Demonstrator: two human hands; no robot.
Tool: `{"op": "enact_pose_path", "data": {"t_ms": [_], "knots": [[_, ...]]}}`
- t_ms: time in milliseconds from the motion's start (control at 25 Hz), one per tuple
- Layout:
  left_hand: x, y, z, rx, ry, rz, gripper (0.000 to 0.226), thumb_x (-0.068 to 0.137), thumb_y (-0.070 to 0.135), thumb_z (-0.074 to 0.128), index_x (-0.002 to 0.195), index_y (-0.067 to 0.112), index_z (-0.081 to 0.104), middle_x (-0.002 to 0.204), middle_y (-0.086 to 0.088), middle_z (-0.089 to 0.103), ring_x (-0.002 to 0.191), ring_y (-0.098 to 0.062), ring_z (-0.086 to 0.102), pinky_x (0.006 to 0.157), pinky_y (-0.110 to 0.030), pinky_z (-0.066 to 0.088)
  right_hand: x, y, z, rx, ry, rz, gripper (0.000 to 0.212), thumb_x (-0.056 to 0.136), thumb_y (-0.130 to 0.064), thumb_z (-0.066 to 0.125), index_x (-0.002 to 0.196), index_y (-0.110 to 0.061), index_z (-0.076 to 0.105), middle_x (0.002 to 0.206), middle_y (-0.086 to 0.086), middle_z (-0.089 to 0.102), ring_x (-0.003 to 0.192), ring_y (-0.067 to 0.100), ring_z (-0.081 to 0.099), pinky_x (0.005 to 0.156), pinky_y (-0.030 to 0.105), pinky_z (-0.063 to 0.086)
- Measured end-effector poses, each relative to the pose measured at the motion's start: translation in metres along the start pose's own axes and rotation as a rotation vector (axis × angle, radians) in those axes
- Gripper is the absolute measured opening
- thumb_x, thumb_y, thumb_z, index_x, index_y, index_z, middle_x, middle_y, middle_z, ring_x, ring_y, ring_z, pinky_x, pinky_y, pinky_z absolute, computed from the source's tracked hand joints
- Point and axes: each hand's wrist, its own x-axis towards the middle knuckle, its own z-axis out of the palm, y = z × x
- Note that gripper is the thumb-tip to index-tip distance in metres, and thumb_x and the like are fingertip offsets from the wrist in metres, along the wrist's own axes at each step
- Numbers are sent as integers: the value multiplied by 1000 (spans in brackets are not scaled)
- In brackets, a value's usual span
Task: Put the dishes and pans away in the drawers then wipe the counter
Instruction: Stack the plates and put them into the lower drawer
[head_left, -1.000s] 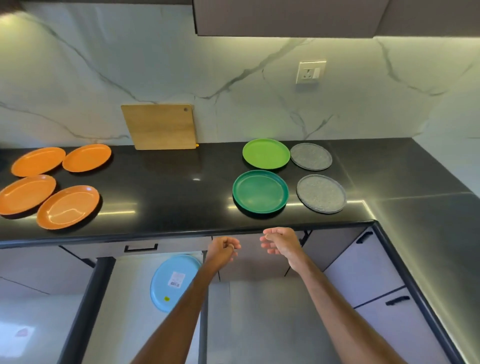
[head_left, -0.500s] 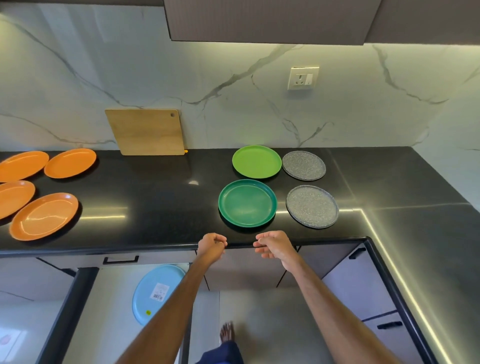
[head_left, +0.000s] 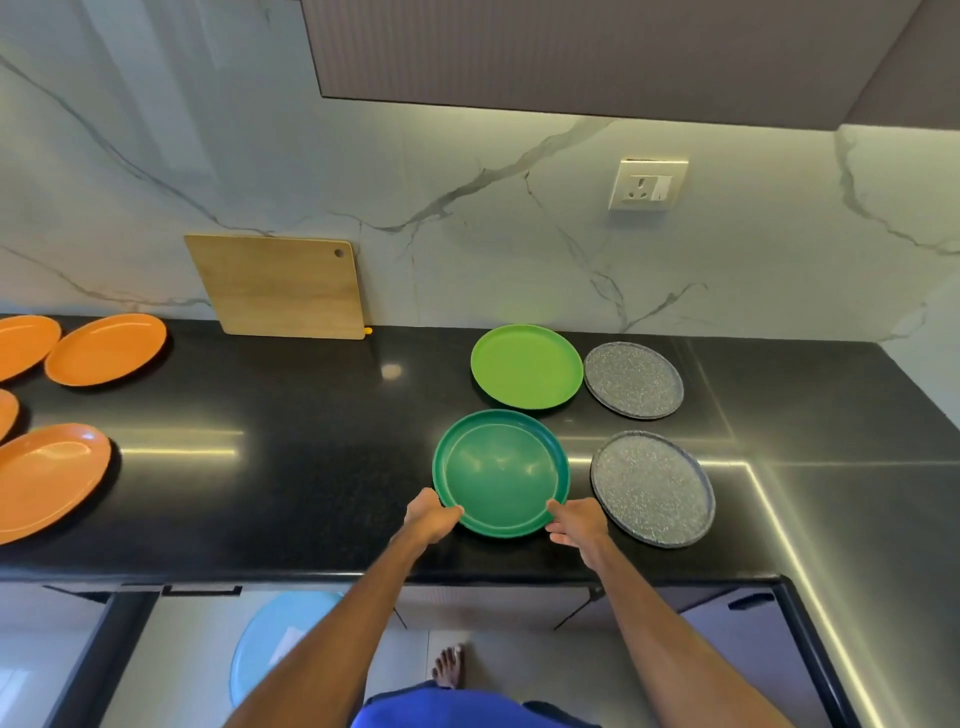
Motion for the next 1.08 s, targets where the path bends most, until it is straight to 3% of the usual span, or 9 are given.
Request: {"op": "enact_pose_path", "data": {"t_ms": [160, 280, 400, 520, 600, 720, 840, 920, 1080], "knots": [[21, 7, -4, -58, 69, -72, 8, 93, 18, 68, 97, 12, 63, 91, -4, 69, 84, -17, 71, 64, -28, 62, 11, -15, 3, -43, 10, -11, 14, 95, -7, 69, 98, 5, 73, 75, 15, 75, 60, 17, 69, 54, 27, 59], [33, 2, -10, -150, 177, -192, 11, 92, 12, 69, 99, 4, 67, 92, -12, 72, 67, -22, 75, 54, -33, 63, 1, -37, -3, -64, -218, 8, 14, 91, -4, 70, 100, 7, 73, 79, 17, 76, 61, 16, 66, 57, 25, 56], [37, -9, -14, -334, 164, -279, 8, 93, 6, 67, 99, 1, 66, 101, -19, 72, 75, -29, 75, 51, -36, 62, -6, -56, -13, -104, -489, -18, 23, 91, -8, 75, 109, 6, 70, 93, 21, 77, 71, 19, 69, 66, 26, 58], [34, -21, -25, -508, 119, -274, 16, 96, -3, 53, 101, -1, 67, 101, -22, 73, 78, -31, 75, 54, -33, 59, 4, -74, -16, -150, -589, -100, 37, 96, -29, 72, 111, 5, 67, 99, 21, 77, 78, 22, 70, 71, 30, 60], [31, -26, -37, -557, 169, -265, 21, 96, -6, 47, 103, -3, 67, 97, -23, 73, 73, -28, 73, 49, -28, 56, 19, -88, -13, -162, -513, -146, 38, 101, -34, 64, 110, 3, 69, 100, 19, 78, 80, 22, 72, 71, 31, 60], [24, -25, -54, -644, 244, -256, 24, 96, -8, 42, 100, -7, 66, 81, -20, 68, 60, -20, 63, 39, -20, 49, 59, -109, -1, -193, -206, -235, 24, 97, -13, 67, 118, -2, 67, 106, 18, 75, 84, 21, 70, 69, 31, 61], [19, -22, -67, -735, 278, -247, 23, 97, -8, 43, 97, -8, 66, 79, -20, 66, 60, -18, 59, 40, -18, 48, 98, -131, 12, -345, -114, -295, 58, 86, -6, 71, 139, -8, 48, 105, 15, 70, 86, 28, 70, 71, 40, 61], [17, -19, -75, -787, 305, -238, 22, 100, -6, 43, 96, -6, 65, 82, -21, 66, 63, -19, 60, 41, -18, 49, 120, -140, 20, -547, -152, -324, 76, 84, -8, 70, 152, -10, 35, 118, 19, 64, 103, 36, 67, 80, 39, 56], [17, -16, -85, -857, 342, -245, 21, 102, -4, 43, 96, -5, 64, 82, -20, 67, 65, -20, 62, 43, -18, 51, 134, -142, 23, -929, -99, -463, 45, 87, -7, 64, 132, -3, 56, 127, 21, 64, 115, 38, 62, 91, 37, 54]]}}
